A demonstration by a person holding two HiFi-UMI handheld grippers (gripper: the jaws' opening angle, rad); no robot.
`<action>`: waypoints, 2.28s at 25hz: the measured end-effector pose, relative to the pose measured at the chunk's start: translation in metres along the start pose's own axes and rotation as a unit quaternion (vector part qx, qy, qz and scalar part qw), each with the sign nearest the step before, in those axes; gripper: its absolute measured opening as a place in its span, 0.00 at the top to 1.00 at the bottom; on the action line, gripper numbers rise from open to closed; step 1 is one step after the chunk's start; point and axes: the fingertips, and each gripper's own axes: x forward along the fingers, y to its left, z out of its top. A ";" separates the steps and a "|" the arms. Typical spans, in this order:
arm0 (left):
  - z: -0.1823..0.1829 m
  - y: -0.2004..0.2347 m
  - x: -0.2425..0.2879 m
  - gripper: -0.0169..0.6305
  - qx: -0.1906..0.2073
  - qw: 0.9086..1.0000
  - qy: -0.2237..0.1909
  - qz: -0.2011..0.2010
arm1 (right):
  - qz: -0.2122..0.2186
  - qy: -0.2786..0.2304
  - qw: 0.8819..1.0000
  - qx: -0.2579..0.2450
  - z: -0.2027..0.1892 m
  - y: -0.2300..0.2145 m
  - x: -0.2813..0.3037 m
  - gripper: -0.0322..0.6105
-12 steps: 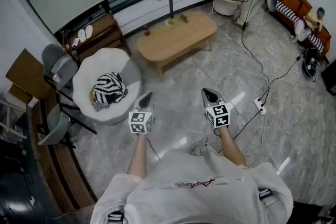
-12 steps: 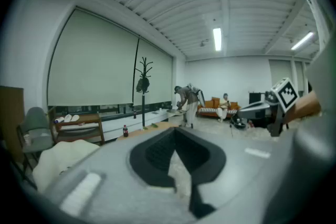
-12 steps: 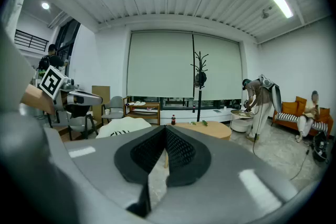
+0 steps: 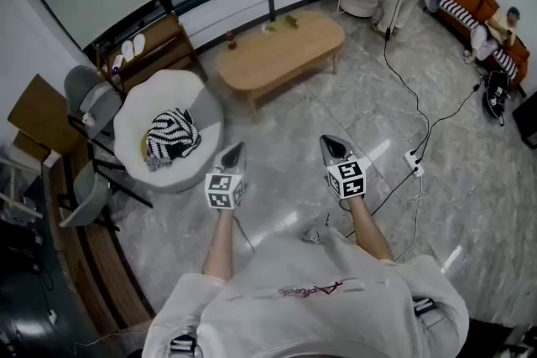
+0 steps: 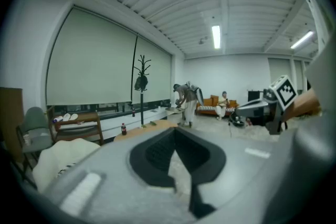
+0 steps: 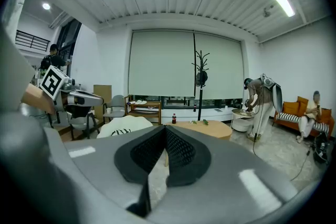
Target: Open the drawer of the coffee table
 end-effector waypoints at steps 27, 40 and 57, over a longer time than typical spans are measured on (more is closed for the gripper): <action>0.010 -0.079 0.042 0.97 0.004 1.000 0.002 0.002 | 0.014 -0.011 1.000 -0.003 -0.014 -0.063 -0.032 0.94; -0.002 -0.105 0.070 0.97 -0.003 1.000 0.017 -0.004 | 0.028 -0.001 1.000 -0.004 -0.026 -0.091 -0.028 0.94; 0.007 -0.041 0.185 0.97 -0.012 0.999 0.016 -0.029 | 0.024 0.018 0.999 -0.013 -0.013 -0.137 0.082 0.94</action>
